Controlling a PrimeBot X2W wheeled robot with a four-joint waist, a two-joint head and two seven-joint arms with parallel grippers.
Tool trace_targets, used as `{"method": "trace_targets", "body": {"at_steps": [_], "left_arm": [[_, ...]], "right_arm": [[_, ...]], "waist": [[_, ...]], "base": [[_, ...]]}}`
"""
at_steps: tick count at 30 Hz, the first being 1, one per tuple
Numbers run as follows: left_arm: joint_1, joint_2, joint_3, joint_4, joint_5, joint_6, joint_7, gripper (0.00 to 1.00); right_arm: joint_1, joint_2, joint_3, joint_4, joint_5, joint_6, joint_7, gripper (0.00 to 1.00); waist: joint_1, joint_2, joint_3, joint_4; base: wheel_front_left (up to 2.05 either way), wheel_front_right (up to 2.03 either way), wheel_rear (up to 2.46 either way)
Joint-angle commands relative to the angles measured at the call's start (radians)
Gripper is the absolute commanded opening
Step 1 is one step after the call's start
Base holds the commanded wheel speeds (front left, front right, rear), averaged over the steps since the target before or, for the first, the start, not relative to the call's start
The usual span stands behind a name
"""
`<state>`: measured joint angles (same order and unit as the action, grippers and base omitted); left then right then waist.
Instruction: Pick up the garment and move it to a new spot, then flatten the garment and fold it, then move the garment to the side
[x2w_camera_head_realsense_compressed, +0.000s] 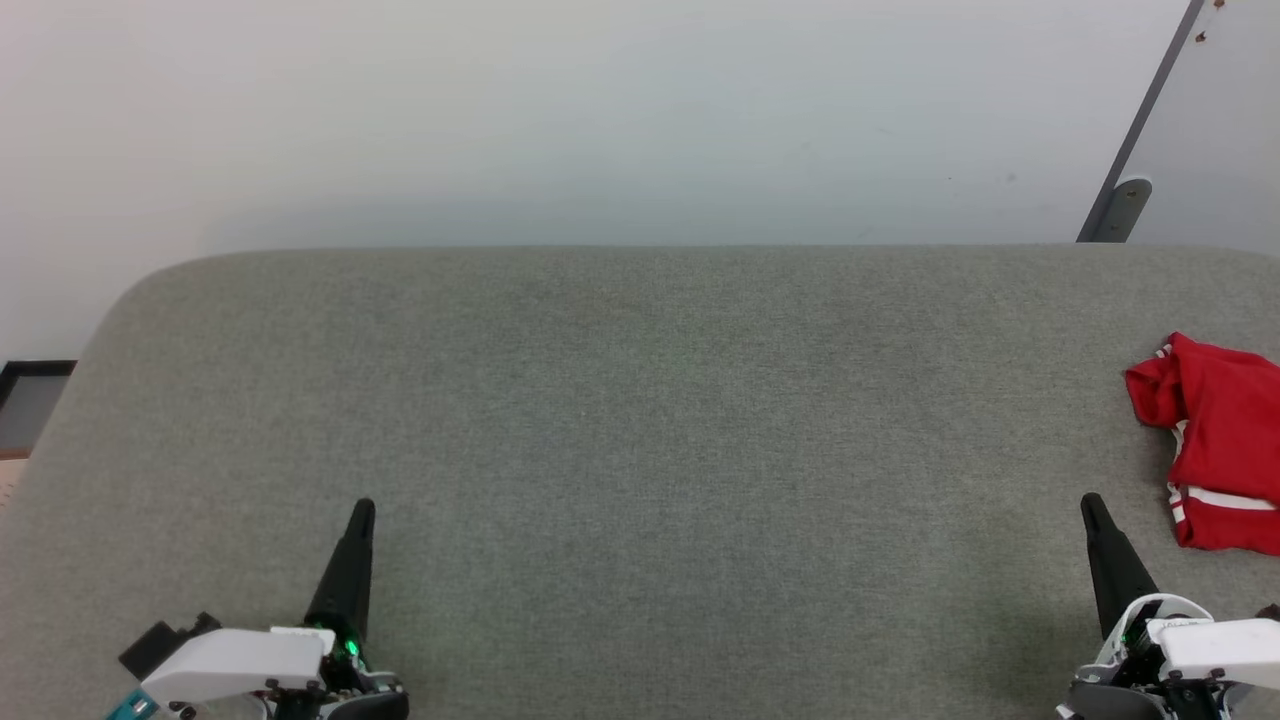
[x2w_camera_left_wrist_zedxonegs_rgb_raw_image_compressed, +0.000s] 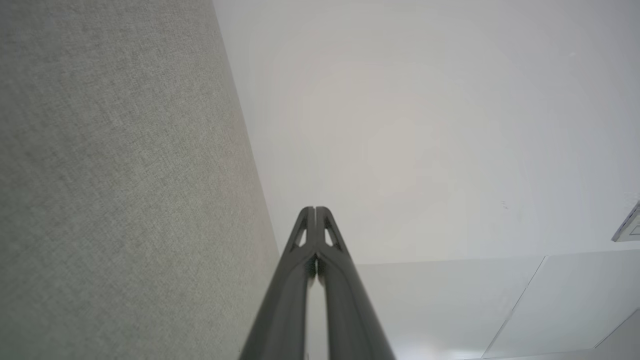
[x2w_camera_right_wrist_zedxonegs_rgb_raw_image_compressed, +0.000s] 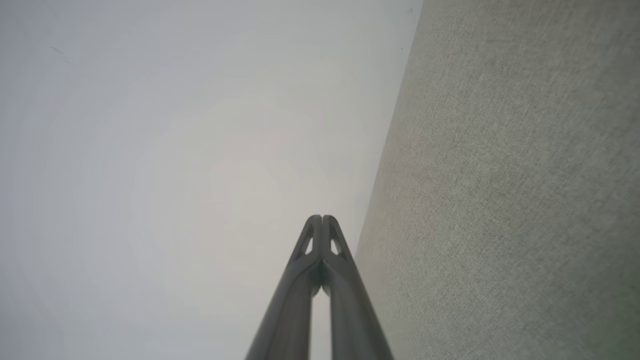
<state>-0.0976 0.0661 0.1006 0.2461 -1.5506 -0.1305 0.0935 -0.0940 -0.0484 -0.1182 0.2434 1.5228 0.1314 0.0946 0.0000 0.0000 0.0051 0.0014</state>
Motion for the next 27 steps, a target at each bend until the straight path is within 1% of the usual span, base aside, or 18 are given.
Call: {"method": "trace_targets", "body": {"at_steps": [1,12,27], "left_arm": [[-0.011,-0.003,0.004,-0.002,-0.012,0.000,0.003,0.00],[-0.016,-0.017,0.015,-0.002,-0.066,0.000,0.022,0.00],[-0.015,-0.017,0.015,-0.002,-0.064,0.000,0.022,0.00]], "right_arm": [[-0.014,-0.003,0.003,-0.001,0.019,-0.001,0.005,0.00],[-0.021,-0.003,0.006,0.002,0.095,-0.001,0.023,0.00],[-0.016,-0.003,0.006,0.002,0.092,-0.001,0.023,0.00]], "waist": [[0.0000,0.0000,0.000,0.000],[0.0000,0.0000,-0.002,-0.001],[0.0000,0.0000,-0.002,-0.001]], "base": [[0.00,0.00,0.00],[0.00,0.00,0.00],[0.00,0.00,0.00]]}}
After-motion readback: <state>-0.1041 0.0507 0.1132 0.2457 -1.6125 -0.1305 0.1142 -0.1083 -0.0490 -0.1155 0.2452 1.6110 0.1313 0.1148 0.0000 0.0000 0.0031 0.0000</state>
